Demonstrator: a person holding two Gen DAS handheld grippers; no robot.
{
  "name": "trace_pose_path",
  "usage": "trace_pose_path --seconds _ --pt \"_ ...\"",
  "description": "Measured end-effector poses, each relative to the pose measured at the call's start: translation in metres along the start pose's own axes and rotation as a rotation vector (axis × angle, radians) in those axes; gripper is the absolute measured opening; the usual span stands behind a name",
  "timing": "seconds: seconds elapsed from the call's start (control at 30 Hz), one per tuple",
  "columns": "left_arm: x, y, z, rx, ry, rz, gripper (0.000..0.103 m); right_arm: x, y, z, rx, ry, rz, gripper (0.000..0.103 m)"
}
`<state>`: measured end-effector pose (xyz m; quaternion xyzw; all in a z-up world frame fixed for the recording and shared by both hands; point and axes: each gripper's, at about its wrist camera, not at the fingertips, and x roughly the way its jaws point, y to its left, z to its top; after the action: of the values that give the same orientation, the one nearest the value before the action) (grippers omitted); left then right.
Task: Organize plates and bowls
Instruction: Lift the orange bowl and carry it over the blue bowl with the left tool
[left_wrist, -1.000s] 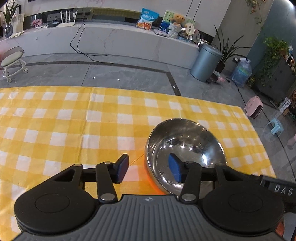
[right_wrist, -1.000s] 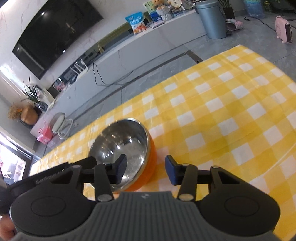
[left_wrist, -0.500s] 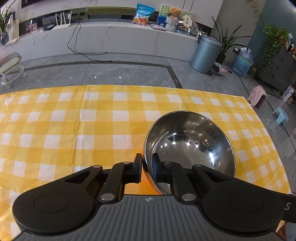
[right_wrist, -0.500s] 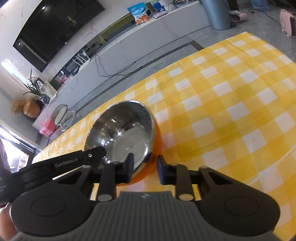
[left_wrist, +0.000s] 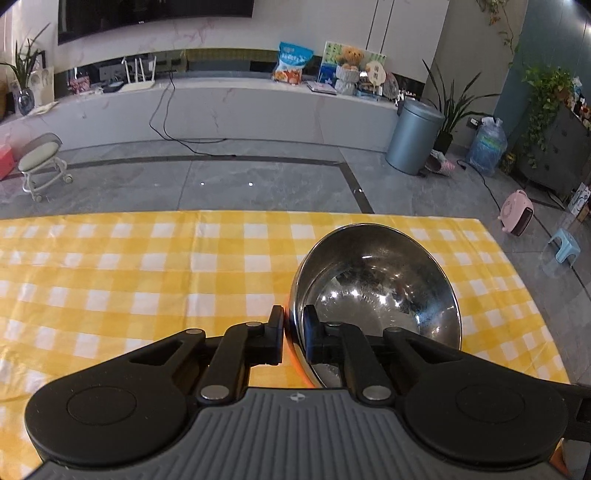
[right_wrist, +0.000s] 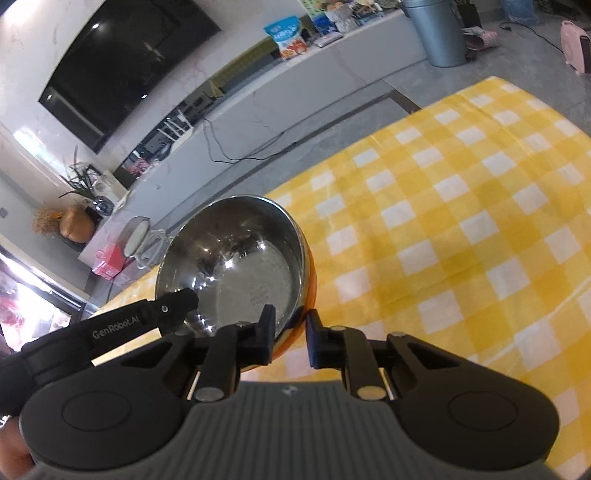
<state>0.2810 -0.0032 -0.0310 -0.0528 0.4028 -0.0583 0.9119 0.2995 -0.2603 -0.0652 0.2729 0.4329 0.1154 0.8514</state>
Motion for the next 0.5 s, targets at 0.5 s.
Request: trace_pose_path --seconds 0.5 --pt "-0.069 -0.002 -0.026 -0.048 0.0 -0.004 0.011 -0.069 0.028 -0.026 -0.069 0.017 0.016 0.011"
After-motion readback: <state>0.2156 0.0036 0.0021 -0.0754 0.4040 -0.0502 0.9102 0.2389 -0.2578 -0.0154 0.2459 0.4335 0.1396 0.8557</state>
